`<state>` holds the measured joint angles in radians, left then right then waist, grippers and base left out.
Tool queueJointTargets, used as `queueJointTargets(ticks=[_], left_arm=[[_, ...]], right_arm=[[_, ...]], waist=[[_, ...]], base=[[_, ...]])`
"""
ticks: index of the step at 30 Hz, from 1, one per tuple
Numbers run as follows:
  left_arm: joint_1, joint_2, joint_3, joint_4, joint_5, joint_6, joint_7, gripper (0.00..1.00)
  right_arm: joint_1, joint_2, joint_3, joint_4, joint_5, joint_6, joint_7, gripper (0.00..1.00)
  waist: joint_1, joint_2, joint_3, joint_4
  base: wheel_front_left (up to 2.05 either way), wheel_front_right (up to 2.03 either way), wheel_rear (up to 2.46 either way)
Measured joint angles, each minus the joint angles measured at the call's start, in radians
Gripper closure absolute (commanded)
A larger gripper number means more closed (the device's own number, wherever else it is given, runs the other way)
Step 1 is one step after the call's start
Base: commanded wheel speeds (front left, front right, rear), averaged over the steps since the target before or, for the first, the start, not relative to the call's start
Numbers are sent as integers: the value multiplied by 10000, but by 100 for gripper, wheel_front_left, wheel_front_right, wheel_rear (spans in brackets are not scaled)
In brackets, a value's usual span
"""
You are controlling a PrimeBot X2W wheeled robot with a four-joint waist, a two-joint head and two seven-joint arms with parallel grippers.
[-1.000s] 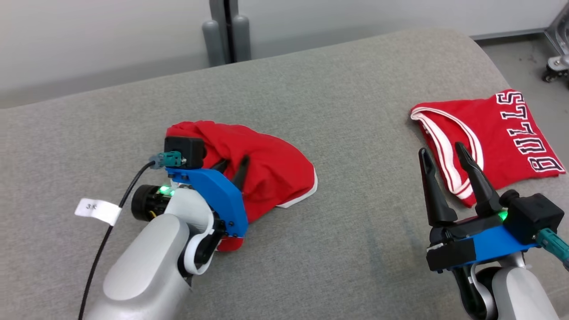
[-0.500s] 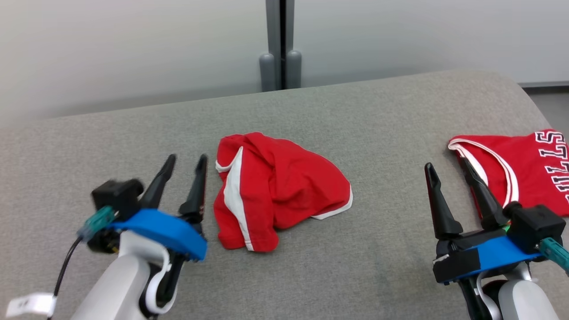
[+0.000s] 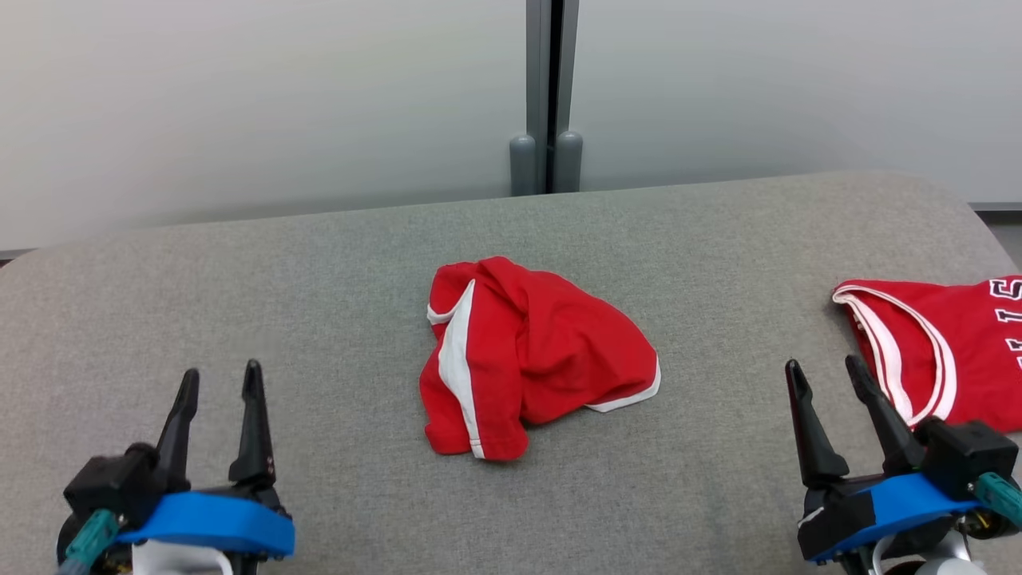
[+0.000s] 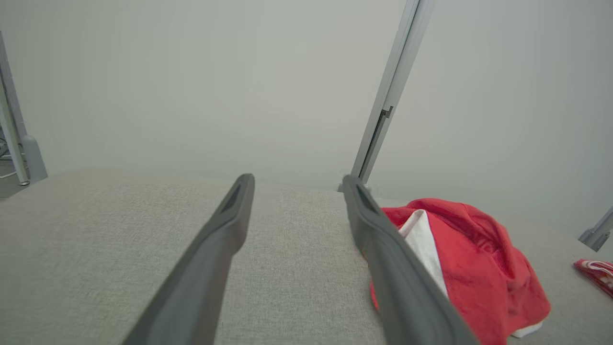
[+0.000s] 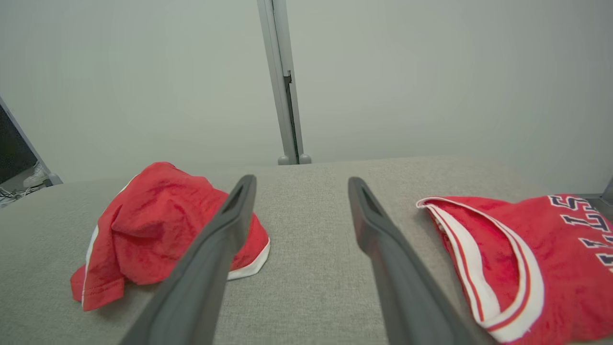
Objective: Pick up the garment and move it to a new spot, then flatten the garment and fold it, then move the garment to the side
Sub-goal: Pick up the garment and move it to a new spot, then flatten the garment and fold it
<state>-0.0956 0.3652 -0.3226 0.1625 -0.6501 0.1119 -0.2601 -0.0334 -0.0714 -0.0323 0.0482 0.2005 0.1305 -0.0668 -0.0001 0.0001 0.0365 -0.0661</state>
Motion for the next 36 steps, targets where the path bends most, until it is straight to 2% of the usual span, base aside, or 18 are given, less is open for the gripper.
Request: queueJointTargets(ticks=[6,25,30,36], left_arm=[[936,-75,458,-142,472,138,-13,0],[928,67,468,-245,550,109,35,0],[904,121,464,-408,533,119,157,0],[685,159,399,-629,548,151,255,0]], right_arm=[[186,38,21,309,-54,0,35,0],[298,146,288,408,21,0,0,0],[-114,148,1093,221,33,0,33,0],[-883,186,3024,575,334,0,468,0]], waist=[[0,0,-173,-64],[1,0,-80,32],[2,0,118,114],[3,0,448,365]], base=[[0,0,0],[0,0,0],[0,0,0],[0,0,0]])
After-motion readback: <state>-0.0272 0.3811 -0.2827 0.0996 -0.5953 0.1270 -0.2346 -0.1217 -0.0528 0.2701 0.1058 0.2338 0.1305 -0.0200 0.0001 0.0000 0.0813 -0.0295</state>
